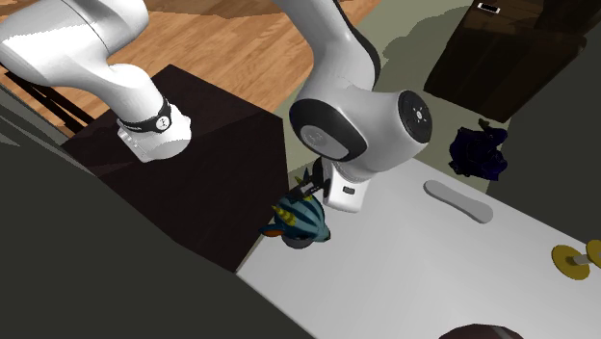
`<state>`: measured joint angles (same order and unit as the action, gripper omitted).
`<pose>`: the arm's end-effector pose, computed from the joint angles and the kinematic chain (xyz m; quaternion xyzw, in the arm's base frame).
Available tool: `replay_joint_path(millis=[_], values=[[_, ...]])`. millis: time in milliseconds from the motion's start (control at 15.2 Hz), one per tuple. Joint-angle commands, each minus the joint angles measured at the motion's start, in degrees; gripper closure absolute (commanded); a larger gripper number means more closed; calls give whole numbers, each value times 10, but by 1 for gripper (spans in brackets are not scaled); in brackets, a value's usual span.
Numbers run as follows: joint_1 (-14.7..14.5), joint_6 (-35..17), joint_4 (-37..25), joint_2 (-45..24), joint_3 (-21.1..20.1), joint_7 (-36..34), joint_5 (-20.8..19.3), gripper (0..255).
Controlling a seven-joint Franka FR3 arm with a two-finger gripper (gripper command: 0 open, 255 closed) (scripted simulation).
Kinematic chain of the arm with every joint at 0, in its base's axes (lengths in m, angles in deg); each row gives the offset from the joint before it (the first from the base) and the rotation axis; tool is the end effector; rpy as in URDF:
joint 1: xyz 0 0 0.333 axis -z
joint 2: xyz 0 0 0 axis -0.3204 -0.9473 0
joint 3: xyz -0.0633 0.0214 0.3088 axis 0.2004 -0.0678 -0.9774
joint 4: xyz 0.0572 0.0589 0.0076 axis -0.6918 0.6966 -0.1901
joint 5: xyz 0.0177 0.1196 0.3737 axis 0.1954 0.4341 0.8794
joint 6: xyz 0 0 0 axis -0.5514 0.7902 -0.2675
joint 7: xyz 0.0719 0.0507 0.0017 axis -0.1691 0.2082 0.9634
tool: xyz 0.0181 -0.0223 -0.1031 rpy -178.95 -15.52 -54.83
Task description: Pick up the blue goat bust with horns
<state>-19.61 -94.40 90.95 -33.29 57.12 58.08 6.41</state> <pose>0.5161 0.0685 0.2044 0.9619 -0.1774 -0.1936 0.0755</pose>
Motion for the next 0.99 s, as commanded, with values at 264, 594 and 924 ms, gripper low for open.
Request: replay_joint_path(millis=[264, 594, 924], values=[[0, -5, 2, -3, 0, -1, 0, 255], [0, -5, 2, -3, 0, -1, 0, 255], [0, 20, 0, 20, -2, 2, 4, 255]])
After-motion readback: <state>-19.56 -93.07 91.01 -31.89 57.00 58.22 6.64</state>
